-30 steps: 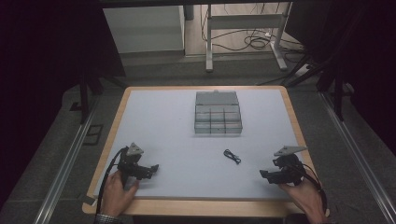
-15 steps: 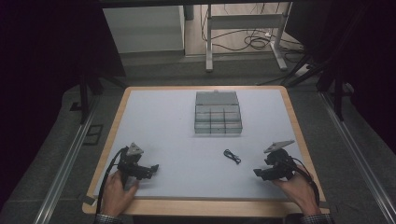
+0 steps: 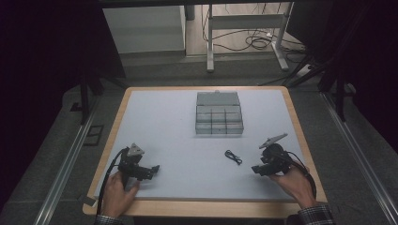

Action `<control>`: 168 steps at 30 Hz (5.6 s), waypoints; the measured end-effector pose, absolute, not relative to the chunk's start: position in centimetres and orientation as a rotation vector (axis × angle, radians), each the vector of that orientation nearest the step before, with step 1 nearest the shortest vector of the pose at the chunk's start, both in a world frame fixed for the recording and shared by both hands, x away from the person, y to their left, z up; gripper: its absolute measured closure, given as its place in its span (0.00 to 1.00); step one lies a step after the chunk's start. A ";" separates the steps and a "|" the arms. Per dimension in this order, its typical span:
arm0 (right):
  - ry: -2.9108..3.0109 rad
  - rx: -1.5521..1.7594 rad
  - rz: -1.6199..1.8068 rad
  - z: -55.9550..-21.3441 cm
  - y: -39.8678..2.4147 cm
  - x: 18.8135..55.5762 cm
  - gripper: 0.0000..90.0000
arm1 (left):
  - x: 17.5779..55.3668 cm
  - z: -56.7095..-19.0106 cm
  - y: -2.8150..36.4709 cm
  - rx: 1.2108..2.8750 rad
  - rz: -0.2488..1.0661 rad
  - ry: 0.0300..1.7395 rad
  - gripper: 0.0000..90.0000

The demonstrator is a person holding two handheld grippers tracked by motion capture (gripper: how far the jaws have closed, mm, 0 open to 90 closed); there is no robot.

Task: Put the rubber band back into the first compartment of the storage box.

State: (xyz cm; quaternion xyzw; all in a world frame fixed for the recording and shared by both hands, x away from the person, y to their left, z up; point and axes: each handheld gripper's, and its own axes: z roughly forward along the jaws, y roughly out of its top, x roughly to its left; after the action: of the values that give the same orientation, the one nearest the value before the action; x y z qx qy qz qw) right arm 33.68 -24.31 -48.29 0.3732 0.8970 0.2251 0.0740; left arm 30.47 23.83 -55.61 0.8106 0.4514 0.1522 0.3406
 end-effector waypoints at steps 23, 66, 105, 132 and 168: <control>2.879 1.039 0.465 -47.9 -19.6 36.7 0.71 | 30.5 -55.6 23.8 2.109 0.396 1.175 0.00; 2.974 1.025 0.154 -47.4 -14.3 39.7 0.94 | 30.5 -55.6 23.8 2.108 0.395 1.175 0.00; 2.761 1.009 0.668 -44.2 -14.5 40.3 0.93 | 30.5 -55.6 23.8 2.109 0.396 1.174 0.00; 2.609 1.026 0.818 -43.8 -13.9 43.1 0.93 | 30.5 -55.6 23.8 2.108 0.395 1.175 0.00; 2.508 0.998 0.878 -46.4 -10.0 47.8 0.93 | 30.5 -55.6 23.8 2.109 0.395 1.175 0.00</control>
State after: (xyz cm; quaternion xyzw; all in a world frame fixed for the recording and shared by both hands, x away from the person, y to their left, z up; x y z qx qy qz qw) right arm 47.80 -9.99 -46.39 0.3474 0.8735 0.3059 0.1510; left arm 30.47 23.84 -55.61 0.8106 0.4515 0.1518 0.3407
